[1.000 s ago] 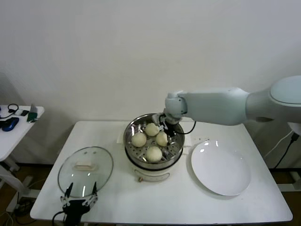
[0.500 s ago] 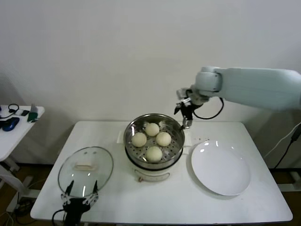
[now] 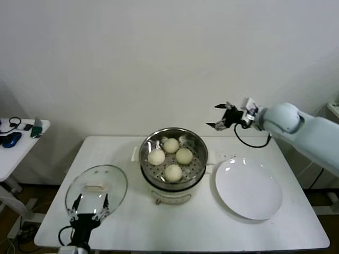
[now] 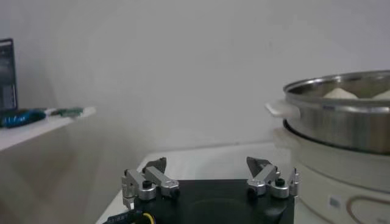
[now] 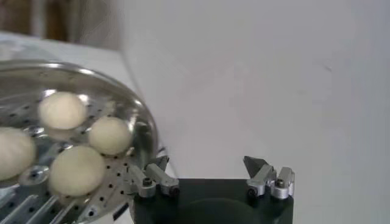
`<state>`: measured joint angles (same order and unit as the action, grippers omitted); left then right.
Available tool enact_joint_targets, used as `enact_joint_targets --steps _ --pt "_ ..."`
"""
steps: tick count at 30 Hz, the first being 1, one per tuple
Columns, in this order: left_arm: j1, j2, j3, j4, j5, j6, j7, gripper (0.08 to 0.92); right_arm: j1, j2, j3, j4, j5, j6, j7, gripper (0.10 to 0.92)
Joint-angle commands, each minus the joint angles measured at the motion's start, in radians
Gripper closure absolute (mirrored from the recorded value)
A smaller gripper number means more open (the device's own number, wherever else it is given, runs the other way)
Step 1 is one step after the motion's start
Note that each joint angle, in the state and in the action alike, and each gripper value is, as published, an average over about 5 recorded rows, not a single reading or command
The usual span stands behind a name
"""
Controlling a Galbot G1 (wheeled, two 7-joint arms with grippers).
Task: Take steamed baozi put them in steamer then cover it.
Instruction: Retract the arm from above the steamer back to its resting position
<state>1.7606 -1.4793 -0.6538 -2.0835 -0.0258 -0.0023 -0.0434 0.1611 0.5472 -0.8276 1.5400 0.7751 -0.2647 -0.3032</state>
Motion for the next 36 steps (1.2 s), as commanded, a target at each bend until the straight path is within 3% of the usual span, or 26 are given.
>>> enact_joint_targets --steps 1,11,21,25,28,36 --pt "-0.04 0.003 0.001 0.016 -0.004 -0.01 -0.003 0.177 -1.433 -0.025 1.407 0.144 -0.156 0.178 0.207 0.203" --pt "-0.106 0.032 0.012 0.051 0.044 -0.048 -0.021 0.177 -1.725 0.352 1.59 0.153 -0.231 0.417 0.154 0.203" --pt "-0.128 0.109 -0.018 0.081 0.27 -0.164 -0.063 0.177 -1.8 0.572 1.535 0.136 -0.352 0.632 0.135 0.203" --pt "-0.141 0.156 -0.046 0.114 0.549 -0.21 -0.178 0.177 -1.833 0.611 1.519 0.15 -0.355 0.647 0.149 0.203" --pt "-0.146 0.199 -0.067 0.13 0.809 -0.169 -0.249 0.177 -1.849 0.631 1.517 0.17 -0.36 0.647 0.162 0.203" --pt "-0.113 0.263 -0.046 0.224 1.17 -0.087 -0.246 0.177 -1.863 0.652 1.523 0.214 -0.335 0.635 0.194 0.203"
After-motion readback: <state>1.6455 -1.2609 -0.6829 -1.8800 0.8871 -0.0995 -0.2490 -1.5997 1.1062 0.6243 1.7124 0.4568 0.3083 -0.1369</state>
